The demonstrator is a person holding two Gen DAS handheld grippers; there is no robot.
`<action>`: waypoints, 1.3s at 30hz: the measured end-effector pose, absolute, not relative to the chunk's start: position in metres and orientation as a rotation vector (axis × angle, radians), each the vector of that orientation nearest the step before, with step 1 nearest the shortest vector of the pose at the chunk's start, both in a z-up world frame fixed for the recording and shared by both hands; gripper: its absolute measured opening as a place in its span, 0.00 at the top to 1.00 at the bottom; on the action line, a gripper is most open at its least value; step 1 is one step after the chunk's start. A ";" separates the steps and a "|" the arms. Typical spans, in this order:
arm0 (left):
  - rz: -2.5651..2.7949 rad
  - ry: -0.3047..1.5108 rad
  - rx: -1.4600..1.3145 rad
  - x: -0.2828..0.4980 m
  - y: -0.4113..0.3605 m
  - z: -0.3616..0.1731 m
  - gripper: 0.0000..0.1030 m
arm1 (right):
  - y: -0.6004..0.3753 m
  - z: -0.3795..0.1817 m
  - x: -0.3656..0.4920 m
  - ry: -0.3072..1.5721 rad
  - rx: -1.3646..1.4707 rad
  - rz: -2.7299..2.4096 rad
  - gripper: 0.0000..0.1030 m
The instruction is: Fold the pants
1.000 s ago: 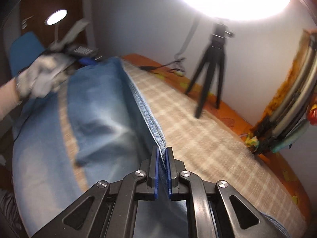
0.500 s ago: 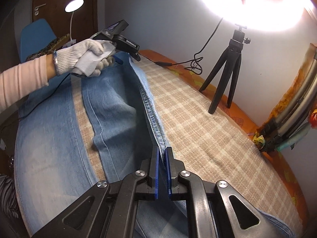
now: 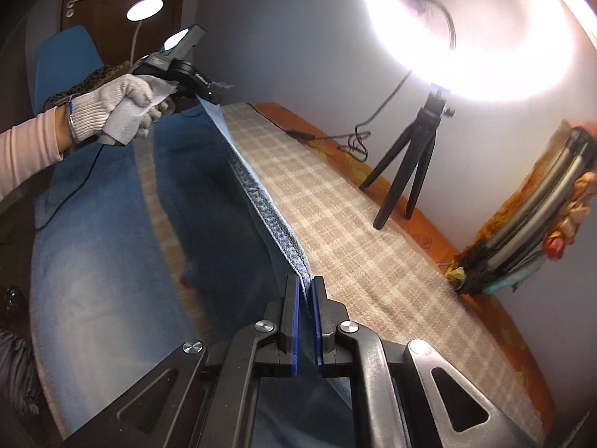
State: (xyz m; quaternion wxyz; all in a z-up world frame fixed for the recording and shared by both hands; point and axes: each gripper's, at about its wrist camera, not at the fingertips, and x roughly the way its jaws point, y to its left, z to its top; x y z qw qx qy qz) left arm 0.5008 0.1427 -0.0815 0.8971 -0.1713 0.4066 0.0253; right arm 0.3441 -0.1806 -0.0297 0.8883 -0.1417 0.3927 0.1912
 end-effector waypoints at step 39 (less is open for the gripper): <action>0.231 0.695 -0.629 0.205 0.272 -0.158 0.74 | -0.076 -0.070 0.116 1.059 -0.301 0.621 0.77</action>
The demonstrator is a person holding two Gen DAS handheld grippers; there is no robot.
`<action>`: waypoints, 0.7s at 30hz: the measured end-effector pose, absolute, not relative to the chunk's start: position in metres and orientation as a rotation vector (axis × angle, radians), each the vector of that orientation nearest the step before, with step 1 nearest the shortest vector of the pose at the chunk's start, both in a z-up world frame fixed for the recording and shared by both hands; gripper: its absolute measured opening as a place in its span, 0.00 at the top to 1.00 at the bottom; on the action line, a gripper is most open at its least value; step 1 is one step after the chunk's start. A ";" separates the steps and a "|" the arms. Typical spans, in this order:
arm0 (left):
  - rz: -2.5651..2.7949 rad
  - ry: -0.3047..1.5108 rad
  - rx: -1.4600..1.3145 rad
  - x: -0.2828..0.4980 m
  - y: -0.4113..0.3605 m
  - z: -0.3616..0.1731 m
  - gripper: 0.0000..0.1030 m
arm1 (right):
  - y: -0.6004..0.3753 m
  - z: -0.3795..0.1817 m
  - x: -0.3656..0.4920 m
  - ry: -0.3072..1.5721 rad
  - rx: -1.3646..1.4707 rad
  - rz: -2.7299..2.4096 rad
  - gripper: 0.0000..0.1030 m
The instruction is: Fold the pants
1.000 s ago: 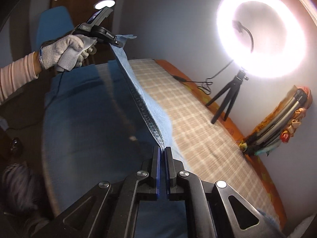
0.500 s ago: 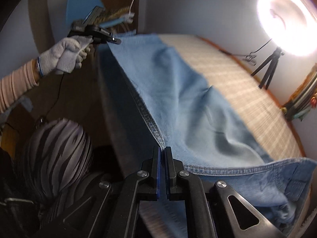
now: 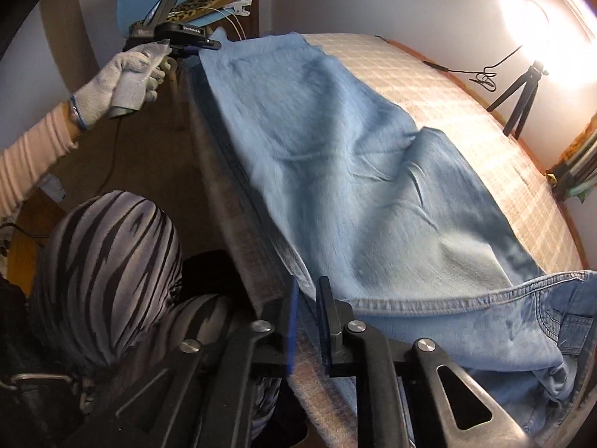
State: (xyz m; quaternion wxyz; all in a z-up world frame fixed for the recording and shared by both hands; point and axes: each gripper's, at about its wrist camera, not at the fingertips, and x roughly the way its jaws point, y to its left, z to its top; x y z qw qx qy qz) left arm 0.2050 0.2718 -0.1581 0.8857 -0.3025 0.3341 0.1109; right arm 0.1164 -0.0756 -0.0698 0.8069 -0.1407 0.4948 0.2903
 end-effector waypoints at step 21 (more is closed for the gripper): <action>0.211 0.659 -0.676 0.216 0.322 -0.187 0.89 | 0.049 -0.009 0.343 0.886 -0.169 0.762 0.45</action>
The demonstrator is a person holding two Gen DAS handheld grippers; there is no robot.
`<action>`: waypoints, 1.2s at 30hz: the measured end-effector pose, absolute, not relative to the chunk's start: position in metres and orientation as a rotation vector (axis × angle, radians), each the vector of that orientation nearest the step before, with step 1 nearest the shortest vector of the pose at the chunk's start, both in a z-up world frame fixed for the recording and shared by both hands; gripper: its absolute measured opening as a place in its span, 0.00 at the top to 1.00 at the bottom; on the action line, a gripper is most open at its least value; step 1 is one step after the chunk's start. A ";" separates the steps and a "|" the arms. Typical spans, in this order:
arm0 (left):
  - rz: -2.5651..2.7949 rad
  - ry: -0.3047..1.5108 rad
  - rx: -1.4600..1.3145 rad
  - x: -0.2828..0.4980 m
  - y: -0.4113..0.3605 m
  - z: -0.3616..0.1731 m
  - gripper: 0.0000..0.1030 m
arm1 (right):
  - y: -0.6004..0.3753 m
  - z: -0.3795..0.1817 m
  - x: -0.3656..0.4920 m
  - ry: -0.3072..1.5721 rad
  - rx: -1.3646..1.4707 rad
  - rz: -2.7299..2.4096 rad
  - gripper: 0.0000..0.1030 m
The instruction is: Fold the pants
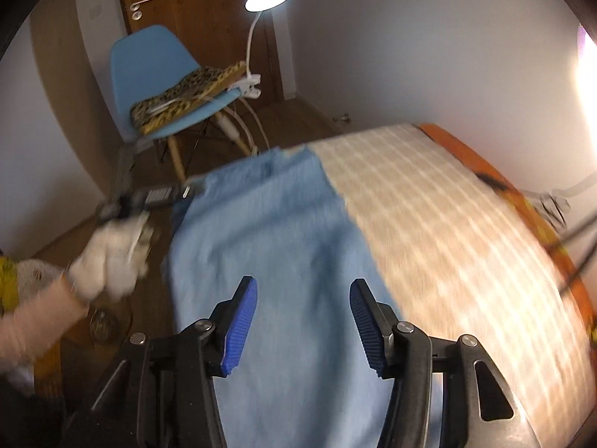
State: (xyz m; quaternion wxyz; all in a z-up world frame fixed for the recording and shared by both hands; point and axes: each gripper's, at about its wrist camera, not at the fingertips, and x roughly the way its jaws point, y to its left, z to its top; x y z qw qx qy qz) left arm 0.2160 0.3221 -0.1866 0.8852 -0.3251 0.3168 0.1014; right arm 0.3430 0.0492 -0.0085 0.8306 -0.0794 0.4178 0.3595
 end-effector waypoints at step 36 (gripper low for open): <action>0.277 0.551 -0.567 0.197 0.318 -0.154 0.86 | 0.241 -0.044 0.525 0.837 -0.215 0.840 0.99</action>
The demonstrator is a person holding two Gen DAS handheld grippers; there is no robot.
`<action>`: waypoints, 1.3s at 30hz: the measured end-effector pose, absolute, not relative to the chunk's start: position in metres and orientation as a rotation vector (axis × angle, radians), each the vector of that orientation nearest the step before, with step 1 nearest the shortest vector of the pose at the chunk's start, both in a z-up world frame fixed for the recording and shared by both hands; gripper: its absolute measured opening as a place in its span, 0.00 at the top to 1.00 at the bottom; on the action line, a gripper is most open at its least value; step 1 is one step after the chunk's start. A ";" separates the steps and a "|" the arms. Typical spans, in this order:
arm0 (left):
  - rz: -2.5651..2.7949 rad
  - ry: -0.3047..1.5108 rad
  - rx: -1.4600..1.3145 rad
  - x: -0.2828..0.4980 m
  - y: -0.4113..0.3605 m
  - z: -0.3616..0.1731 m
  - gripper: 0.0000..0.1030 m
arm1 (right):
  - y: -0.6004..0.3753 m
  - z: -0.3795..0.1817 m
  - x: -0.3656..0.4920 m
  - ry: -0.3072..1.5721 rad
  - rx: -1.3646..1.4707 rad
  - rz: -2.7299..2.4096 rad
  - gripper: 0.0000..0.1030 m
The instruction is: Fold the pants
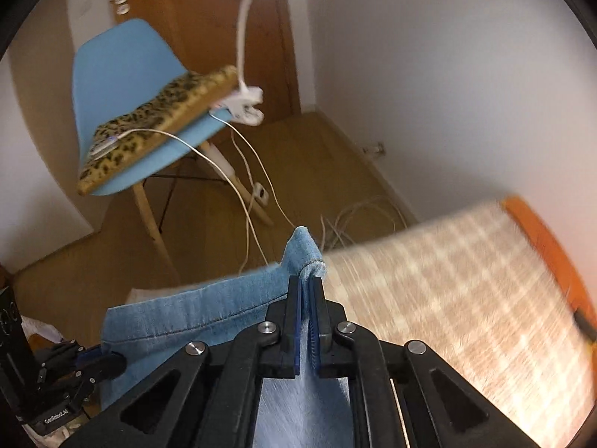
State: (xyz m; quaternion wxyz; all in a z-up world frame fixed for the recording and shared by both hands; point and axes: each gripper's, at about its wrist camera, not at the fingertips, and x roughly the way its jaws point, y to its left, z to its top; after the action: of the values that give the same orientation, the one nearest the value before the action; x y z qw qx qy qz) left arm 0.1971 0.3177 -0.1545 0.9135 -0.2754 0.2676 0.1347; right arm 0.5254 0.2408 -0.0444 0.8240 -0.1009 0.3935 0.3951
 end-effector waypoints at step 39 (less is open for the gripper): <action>0.107 0.653 -0.463 0.176 0.278 -0.101 0.62 | 0.070 0.052 0.410 0.753 -0.080 0.653 0.25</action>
State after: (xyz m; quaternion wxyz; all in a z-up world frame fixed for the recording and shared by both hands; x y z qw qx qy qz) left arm 0.1763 0.2785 -0.1010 0.9196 -0.2254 0.3177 0.0519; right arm 0.4101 0.0695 0.0519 0.8776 -0.0382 0.3609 0.3133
